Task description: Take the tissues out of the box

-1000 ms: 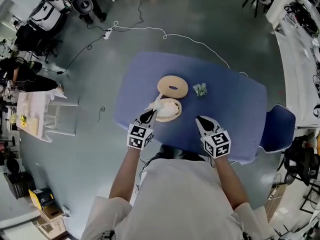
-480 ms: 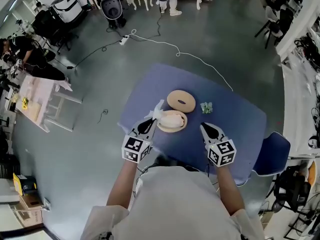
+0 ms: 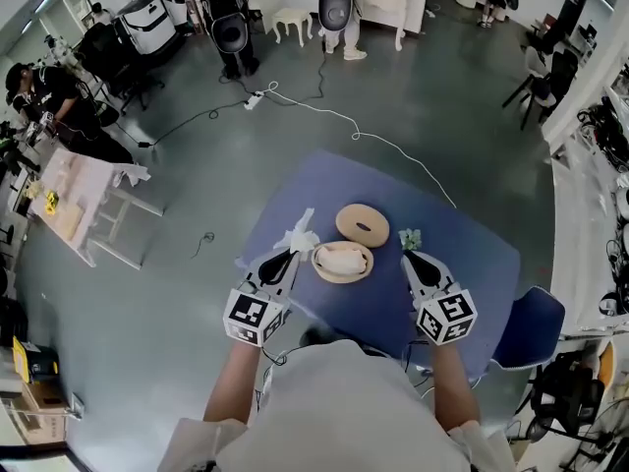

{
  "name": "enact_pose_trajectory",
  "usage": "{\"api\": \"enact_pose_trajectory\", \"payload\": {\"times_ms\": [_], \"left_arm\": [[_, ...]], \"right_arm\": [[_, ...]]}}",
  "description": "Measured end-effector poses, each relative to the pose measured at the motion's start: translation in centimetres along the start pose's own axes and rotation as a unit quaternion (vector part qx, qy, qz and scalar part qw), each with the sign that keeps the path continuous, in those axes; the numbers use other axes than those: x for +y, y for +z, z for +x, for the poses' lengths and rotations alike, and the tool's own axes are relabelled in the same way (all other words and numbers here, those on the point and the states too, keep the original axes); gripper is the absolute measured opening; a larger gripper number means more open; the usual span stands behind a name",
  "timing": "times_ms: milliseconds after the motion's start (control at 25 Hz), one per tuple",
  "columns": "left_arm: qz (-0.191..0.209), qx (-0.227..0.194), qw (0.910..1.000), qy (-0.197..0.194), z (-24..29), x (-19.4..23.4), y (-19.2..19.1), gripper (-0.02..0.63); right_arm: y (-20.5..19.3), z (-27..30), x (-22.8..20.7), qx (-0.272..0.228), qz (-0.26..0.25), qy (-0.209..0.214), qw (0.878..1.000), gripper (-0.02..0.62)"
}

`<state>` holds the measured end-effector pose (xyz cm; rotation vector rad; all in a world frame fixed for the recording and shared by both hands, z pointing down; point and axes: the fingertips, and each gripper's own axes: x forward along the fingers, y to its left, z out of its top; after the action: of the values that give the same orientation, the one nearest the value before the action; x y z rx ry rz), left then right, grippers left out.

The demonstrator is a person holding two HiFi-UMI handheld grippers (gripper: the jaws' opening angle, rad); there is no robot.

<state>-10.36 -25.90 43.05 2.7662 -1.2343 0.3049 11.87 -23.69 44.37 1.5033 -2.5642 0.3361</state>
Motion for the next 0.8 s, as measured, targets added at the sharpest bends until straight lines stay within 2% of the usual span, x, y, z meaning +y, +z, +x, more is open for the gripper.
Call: {"api": "enact_pose_trajectory", "payload": {"times_ms": [400, 800], "left_arm": [[0.003, -0.037, 0.999, 0.024, -2.5, 2.6, 2.8, 0.02], [-0.002, -0.035, 0.999, 0.028, -3.2, 3.8, 2.4, 0.02]], "right_arm": [[3.8, -0.3, 1.0, -0.042, -0.03, -0.017, 0.999, 0.037], [4.5, -0.6, 1.5, -0.056, -0.032, -0.031, 0.997, 0.035]]}}
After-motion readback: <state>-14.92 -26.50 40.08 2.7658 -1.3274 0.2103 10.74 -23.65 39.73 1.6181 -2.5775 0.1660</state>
